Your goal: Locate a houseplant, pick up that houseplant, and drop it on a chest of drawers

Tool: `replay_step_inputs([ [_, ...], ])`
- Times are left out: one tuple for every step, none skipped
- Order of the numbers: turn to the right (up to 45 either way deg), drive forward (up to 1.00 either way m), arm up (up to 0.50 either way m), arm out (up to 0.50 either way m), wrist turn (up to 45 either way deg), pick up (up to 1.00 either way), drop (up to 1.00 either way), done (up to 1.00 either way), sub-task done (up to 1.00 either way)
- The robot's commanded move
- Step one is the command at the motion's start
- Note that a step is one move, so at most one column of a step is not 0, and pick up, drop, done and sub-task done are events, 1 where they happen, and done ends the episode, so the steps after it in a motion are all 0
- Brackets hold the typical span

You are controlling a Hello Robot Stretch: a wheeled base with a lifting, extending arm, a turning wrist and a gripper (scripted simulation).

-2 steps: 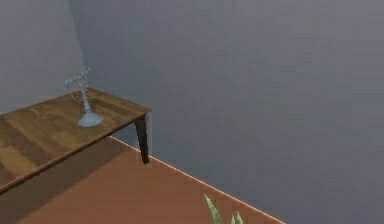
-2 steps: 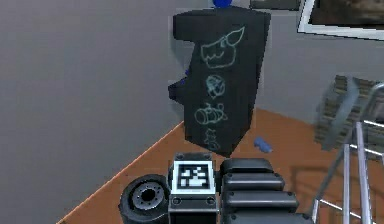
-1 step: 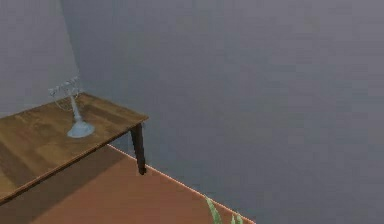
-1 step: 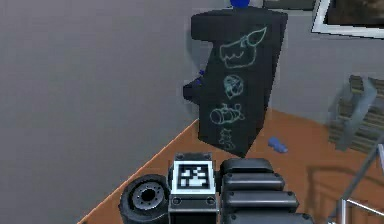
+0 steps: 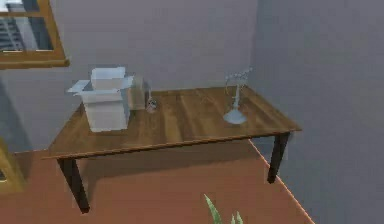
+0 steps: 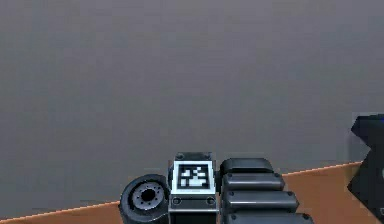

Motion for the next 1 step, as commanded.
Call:
replay_step_inputs([
  [-36.0,0.0,0.0,0.0,0.0,0.0,0.0,0.0,0.0],
])
